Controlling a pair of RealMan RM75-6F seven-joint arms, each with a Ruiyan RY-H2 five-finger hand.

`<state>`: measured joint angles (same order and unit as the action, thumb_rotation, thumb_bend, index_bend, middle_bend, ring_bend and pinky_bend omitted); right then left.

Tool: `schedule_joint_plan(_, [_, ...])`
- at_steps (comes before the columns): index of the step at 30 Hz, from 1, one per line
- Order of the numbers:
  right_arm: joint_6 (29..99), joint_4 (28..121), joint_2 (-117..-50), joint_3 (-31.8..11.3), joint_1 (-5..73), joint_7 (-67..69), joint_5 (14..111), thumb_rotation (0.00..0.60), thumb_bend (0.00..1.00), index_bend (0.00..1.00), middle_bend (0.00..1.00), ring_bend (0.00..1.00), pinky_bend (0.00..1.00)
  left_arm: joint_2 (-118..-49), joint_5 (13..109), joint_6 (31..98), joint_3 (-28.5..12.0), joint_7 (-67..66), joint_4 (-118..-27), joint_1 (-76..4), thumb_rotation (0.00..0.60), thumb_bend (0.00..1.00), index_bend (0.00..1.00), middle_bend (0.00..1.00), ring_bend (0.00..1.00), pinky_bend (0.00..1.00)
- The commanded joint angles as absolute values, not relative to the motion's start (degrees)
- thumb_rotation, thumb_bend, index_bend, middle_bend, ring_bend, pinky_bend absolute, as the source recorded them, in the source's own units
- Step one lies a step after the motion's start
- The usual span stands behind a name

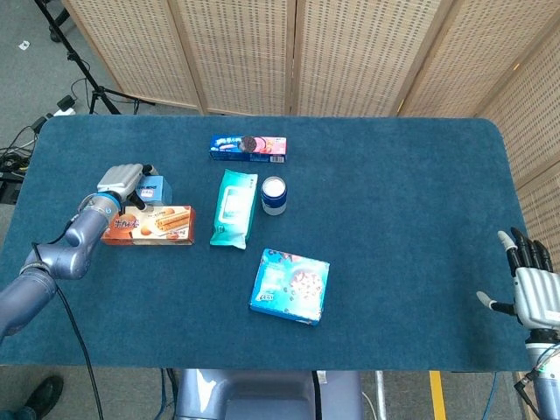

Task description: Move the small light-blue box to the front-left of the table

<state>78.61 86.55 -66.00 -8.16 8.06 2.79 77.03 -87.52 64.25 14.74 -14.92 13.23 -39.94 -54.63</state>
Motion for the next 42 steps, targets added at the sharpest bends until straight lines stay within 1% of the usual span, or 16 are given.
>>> schedule_joint_plan(1, [78.75,86.54,-65.98,-8.20,8.00,2.85,77.03,0.600,0.00,0.00,0.00,0.00,0.00,-87.75,64.58,15.80,-15.07,13.64,-39.75,-54.51,0.600,0.21,0.41,0.45,0.38,0.40])
schedule_joint_plan(5, [78.89,86.56,-65.96,-8.21,7.95,2.92,77.09,0.600,0.00,0.00,0.00,0.00,0.00,-86.71,65.61,19.40,-15.78,14.57,-41.20,-53.69,0.600,0.22,0.43,0.46,0.39,0.40])
schedule_joint_plan(9, [79.06,86.69,-65.97,-8.09,7.96,2.86,77.49,0.600,0.00,0.00,0.00,0.00,0.00,-82.99,67.64,24.30,-16.61,16.13,-46.07,-52.07,0.600,0.21,0.43,0.46,0.39,0.40])
schedule_joint_plan(11, [79.39,86.94,-65.89,-7.98,7.89,2.90,77.95,0.600,0.00,0.00,0.00,0.00,0.00,-78.09,69.88,28.43,-16.90,17.66,-52.75,-50.03,0.600,0.21,0.43,0.46,0.39,0.40])
schedule_joint_plan(14, [79.85,87.30,-65.73,-7.87,7.74,2.92,78.39,0.600,0.00,0.00,0.00,0.00,0.00,-71.44,72.62,31.99,-16.45,19.65,-62.18,-47.24,0.600,0.21,0.43,0.46,0.39,0.40])
schedule_joint_plan(19, [80.71,87.94,-65.32,-7.61,7.40,3.33,79.36,0.600,0.00,0.00,0.00,0.00,0.00,-58.85,77.65,34.75,-13.61,23.19,-78.94,-42.10,0.600,0.22,0.43,0.46,0.39,0.40])
schedule_joint_plan(22, [81.25,88.24,-65.08,-7.46,7.19,3.71,79.94,0.600,0.00,0.00,0.00,0.00,0.00,-53.00,79.87,34.34,-11.00,25.06,-85.98,-39.69,0.600,0.23,0.43,0.46,0.39,0.40])
schedule_joint_plan(24, [81.55,88.43,-64.90,-7.35,7.07,4.06,80.38,0.600,0.00,0.00,0.00,0.00,0.00,-50.32,82.53,36.28,-8.78,26.09,-89.66,-37.29,0.600,0.23,0.43,0.46,0.39,0.40])
schedule_joint_plan(26, [81.64,88.51,-64.78,-7.25,7.02,4.26,80.63,0.600,0.00,0.00,0.00,0.00,0.00,-49.53,85.25,39.48,-6.97,26.96,-91.35,-35.06,0.600,0.23,0.43,0.46,0.39,0.40])
schedule_joint_plan(29, [81.73,88.60,-64.61,-7.12,6.97,4.66,80.96,0.600,0.00,0.00,0.00,0.00,0.00,-50.07,89.13,43.56,-4.00,28.80,-91.89,-32.35,0.600,0.23,0.43,0.46,0.39,0.40])
schedule_joint_plan(30, [81.88,88.67,-64.52,-7.10,6.92,4.90,81.14,0.600,0.00,0.00,0.00,0.00,0.00,-50.97,90.91,44.80,-2.15,29.45,-91.93,-31.09,0.600,0.23,0.43,0.46,0.39,0.40])
schedule_joint_plan(33, [82.11,88.72,-64.30,-7.03,6.83,5.47,81.51,0.600,0.00,0.00,0.00,0.00,0.00,-53.51,93.66,47.26,0.43,30.65,-89.97,-29.63,0.600,0.23,0.43,0.46,0.39,0.40])
schedule_joint_plan(37, [82.42,88.71,-64.08,-7.00,6.68,6.11,81.76,0.600,0.00,0.00,0.00,0.00,0.00,-56.25,94.36,47.94,2.31,31.28,-87.19,-29.02,0.600,0.23,0.43,0.46,0.39,0.40])
schedule_joint_plan(42, [82.79,88.63,-63.74,-7.01,6.43,7.11,81.92,0.600,0.00,0.00,0.00,0.00,0.00,-58.91,93.19,50.70,2.84,30.08,-84.60,-27.65,0.600,0.23,0.43,0.46,0.39,0.40])
